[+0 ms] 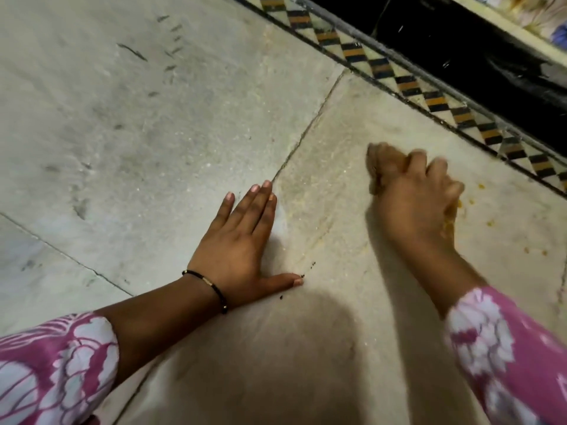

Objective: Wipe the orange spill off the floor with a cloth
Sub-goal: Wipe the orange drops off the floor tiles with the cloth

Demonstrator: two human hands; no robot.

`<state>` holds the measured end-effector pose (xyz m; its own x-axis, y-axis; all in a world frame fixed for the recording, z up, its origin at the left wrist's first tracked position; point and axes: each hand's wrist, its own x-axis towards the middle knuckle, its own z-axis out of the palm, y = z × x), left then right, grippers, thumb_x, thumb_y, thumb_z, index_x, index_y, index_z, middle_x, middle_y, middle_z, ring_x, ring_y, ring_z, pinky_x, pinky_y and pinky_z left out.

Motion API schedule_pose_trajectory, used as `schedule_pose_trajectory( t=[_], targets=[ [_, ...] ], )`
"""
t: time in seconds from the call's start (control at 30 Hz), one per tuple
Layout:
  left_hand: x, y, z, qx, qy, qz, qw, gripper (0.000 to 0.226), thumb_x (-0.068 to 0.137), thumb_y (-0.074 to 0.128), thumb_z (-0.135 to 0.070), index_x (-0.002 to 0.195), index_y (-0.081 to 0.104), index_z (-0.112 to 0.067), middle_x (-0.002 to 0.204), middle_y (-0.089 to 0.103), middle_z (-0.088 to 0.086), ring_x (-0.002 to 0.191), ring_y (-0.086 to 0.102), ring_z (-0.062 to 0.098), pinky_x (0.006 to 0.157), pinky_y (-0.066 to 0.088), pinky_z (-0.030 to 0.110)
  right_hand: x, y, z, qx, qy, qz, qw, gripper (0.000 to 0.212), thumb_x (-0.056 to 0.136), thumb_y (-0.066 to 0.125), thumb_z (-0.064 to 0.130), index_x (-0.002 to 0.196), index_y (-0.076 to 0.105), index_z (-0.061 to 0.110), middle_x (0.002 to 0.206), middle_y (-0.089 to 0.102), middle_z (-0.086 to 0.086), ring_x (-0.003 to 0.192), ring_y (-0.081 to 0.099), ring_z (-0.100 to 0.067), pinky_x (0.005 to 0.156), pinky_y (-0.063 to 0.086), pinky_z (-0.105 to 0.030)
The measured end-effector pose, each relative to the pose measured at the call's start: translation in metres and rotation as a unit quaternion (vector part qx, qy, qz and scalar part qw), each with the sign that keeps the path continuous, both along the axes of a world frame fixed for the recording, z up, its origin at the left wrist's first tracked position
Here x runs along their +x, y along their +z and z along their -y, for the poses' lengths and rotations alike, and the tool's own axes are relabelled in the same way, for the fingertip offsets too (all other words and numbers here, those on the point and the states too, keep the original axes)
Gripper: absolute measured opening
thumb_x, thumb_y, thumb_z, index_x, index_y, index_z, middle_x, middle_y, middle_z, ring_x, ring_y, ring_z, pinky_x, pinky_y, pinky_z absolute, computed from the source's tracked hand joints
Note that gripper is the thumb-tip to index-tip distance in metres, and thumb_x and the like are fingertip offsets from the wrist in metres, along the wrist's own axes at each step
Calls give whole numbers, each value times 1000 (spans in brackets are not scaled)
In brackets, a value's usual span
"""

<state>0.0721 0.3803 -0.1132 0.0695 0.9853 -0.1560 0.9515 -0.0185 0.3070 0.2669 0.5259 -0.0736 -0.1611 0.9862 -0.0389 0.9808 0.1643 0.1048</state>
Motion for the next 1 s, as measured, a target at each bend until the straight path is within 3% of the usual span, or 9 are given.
schedule_pose_trajectory(
  t=[0.07, 0.13, 0.23, 0.33, 0.43, 0.53, 0.63, 0.87, 1.0],
  targets=[
    [1, 1, 1, -1, 1, -6, 1000, 118, 70, 24, -91, 152, 1, -9, 160, -6, 7, 147, -10, 17, 118, -5, 43, -10, -9, 31, 3, 13, -24, 1000, 64, 77, 56, 18, 138, 40, 31, 130, 39, -15, 114, 28, -33, 93, 23, -51],
    [2, 2, 0, -3, -4, -14, 1000, 118, 71, 22, -91, 152, 2, -8, 160, -8, 8, 146, -11, 18, 118, -5, 43, -39, -19, 43, 12, 96, -54, 994, 66, 73, 60, 17, 135, 44, 34, 129, 44, -14, 109, 27, -29, 88, 19, -46],
    [2, 1, 1, -4, -1, -24, 1000, 117, 72, 21, -90, 152, 1, -7, 159, -10, 7, 146, -12, 17, 118, -6, 42, -84, -20, 15, 35, 179, -52, 982, 53, 81, 46, 26, 134, 46, 33, 128, 47, -11, 111, 35, -31, 86, 20, -44],
    [0, 2, 1, -2, -7, -23, 1000, 116, 72, 21, -90, 152, 3, -8, 159, -8, 6, 146, -11, 15, 118, -6, 41, -78, -10, -46, -7, 105, -72, 992, 45, 88, 46, 32, 133, 43, 36, 132, 41, -8, 118, 36, -30, 95, 25, -50],
    [-1, 2, 0, -2, -5, -15, 1000, 117, 72, 21, -90, 152, 0, -8, 159, -11, 5, 146, -14, 15, 118, -8, 41, -22, -4, -71, 11, 38, -51, 998, 45, 92, 41, 41, 136, 36, 38, 129, 42, -11, 113, 38, -33, 91, 28, -49],
    [0, 1, 0, 5, -4, 3, 1000, 117, 70, 23, -90, 152, 1, -9, 159, -10, 6, 146, -13, 16, 117, -8, 41, 29, -3, -34, 20, -42, -25, 999, 48, 93, 37, 42, 139, 33, 32, 125, 42, -16, 110, 39, -36, 91, 30, -52],
    [1, 0, 1, 9, -4, 6, 1000, 116, 71, 24, -88, 152, 6, -7, 160, -5, 7, 147, -8, 17, 117, -5, 43, 20, -8, 24, 14, -93, 15, 995, 51, 88, 40, 34, 139, 35, 26, 123, 42, -19, 110, 37, -37, 90, 30, -52],
    [3, 2, 1, 10, -6, -21, 1000, 115, 74, 25, -87, 151, 9, -3, 160, -1, 11, 146, -8, 18, 117, -4, 44, -100, -9, 4, -36, 130, -34, 990, 60, 90, 44, 24, 145, 24, 37, 138, 32, -11, 124, 27, -32, 95, 22, -50],
    [2, 1, 1, 14, -3, -13, 1000, 115, 73, 24, -87, 151, 1, -5, 159, -11, 8, 145, -15, 16, 117, -8, 43, -89, -3, -75, -84, 124, -8, 989, 55, 93, 43, 34, 144, 23, 39, 142, 29, -11, 128, 26, -37, 100, 25, -56]
  ],
)
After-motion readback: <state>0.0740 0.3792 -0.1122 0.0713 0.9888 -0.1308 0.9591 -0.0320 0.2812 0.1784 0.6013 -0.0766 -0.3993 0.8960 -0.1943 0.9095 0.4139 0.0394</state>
